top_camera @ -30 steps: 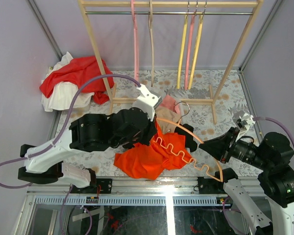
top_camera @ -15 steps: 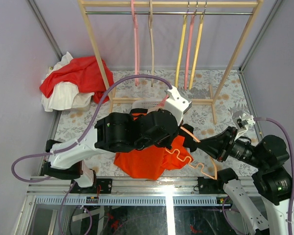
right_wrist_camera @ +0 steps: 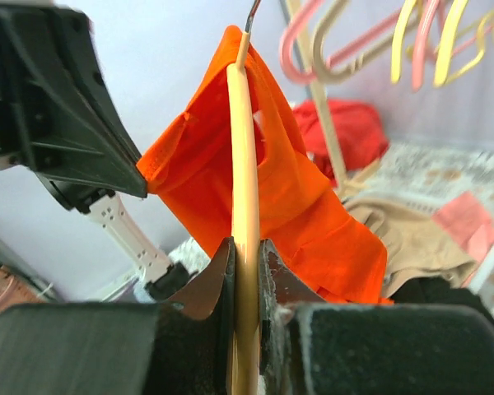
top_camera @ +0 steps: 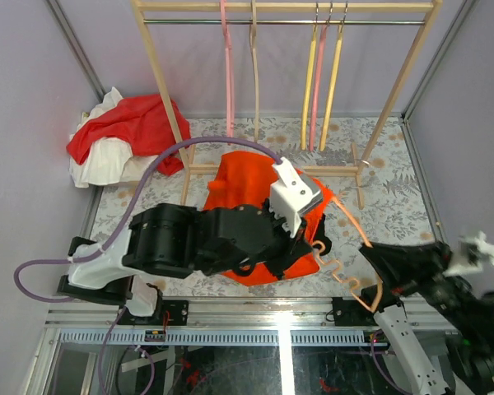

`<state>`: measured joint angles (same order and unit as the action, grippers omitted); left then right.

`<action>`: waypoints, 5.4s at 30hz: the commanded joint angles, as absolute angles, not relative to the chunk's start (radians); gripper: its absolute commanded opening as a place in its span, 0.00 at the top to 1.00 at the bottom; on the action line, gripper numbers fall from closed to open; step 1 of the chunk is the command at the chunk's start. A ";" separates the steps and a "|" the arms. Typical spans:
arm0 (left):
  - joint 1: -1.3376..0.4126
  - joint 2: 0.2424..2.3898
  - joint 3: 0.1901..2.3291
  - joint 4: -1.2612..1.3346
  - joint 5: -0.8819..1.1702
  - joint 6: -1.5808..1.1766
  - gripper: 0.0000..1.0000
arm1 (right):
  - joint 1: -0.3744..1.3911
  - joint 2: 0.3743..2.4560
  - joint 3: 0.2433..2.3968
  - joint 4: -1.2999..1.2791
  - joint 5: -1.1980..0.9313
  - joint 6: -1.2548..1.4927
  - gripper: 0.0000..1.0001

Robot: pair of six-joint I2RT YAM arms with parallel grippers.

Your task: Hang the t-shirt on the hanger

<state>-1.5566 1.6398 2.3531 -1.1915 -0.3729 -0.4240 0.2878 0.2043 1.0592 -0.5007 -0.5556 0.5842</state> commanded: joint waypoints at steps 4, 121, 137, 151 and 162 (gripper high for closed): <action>-1.629 1.513 2.284 -1.052 -0.355 -0.412 1.00 | 0.287 0.040 1.300 -0.549 -0.267 0.547 1.00; -1.591 1.340 2.063 -1.141 -0.350 -0.112 1.00 | 0.285 0.317 1.108 -0.582 -0.635 0.537 0.48; -1.592 1.264 1.975 -0.892 -0.332 0.007 1.00 | 0.286 0.391 0.890 -0.113 -1.116 0.865 0.63; -1.559 1.359 1.976 -0.652 -0.207 0.100 1.00 | 0.286 0.409 0.912 -0.023 -1.172 0.923 0.55; -1.482 1.525 2.130 -0.650 -0.071 0.096 1.00 | 0.285 0.412 0.953 -0.142 -1.165 0.810 0.47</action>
